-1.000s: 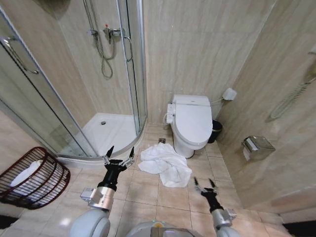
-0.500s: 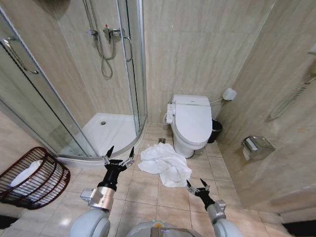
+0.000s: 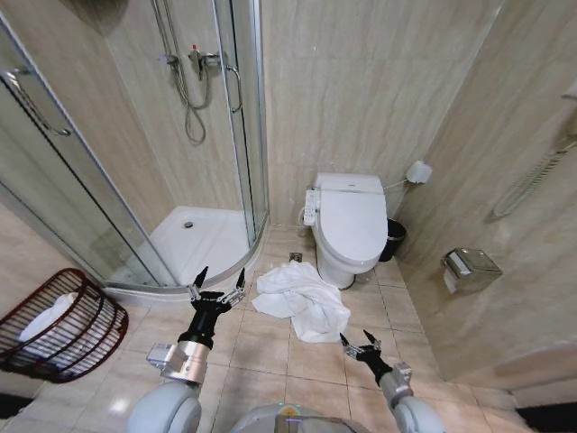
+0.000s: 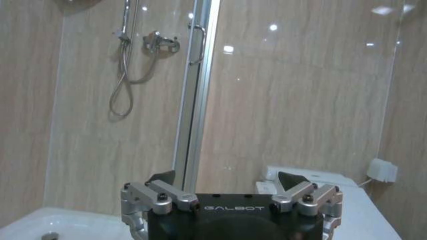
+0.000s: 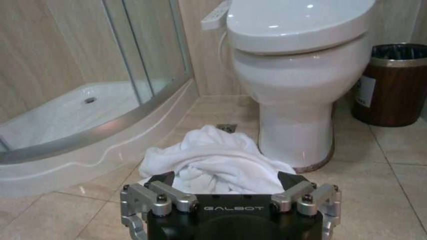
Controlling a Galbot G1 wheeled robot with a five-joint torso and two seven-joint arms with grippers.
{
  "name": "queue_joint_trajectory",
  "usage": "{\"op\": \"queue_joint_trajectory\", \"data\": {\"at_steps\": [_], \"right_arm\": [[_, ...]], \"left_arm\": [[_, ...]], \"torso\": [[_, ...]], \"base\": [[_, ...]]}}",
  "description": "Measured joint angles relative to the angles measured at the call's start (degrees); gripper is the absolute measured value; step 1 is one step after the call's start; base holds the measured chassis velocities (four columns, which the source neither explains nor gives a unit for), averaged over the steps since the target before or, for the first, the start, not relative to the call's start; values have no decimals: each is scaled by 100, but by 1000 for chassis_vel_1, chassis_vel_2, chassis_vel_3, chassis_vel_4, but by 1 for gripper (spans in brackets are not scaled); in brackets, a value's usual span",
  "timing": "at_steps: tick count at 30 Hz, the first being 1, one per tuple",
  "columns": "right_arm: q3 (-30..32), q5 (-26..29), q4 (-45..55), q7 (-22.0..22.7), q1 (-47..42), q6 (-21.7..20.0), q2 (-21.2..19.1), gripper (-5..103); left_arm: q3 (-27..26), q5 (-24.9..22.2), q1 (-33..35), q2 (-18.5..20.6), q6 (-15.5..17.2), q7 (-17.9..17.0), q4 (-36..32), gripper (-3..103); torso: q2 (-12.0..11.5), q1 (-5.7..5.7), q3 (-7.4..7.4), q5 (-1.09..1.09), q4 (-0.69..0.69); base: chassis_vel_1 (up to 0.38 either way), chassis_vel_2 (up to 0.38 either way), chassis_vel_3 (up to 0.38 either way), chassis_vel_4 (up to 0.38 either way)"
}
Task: Discard the used towel into the hamper.
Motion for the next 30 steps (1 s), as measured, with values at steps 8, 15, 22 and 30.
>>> {"op": "queue_joint_trajectory", "data": {"at_steps": [8, 15, 22, 30], "right_arm": [[8, 76, -118, -185, 8, 276, 0, 100], [4, 139, -188, -316, 32, 461, 3, 100], [2, 227, -217, -304, 41, 646, -17, 100], [26, 339, -228, -194, 30, 657, -123, 100]], "left_arm": [[0, 0, 0, 0, 0, 0, 0, 100], [0, 0, 0, 0, 0, 0, 0, 100], [0, 0, -1, 0, 0, 0, 0, 100], [0, 0, -1, 0, 0, 0, 0, 100]], "torso": [[0, 1, 1, 1, 1], [-1, 2, 2, -1, 0], [-1, 3, 2, -1, 0], [-70, -33, -35, 0, 1]], "base": [[-110, 104, 106, -105], [-129, 133, 136, -129], [-93, 111, 100, -100], [-11, 13, 11, -17]]}}
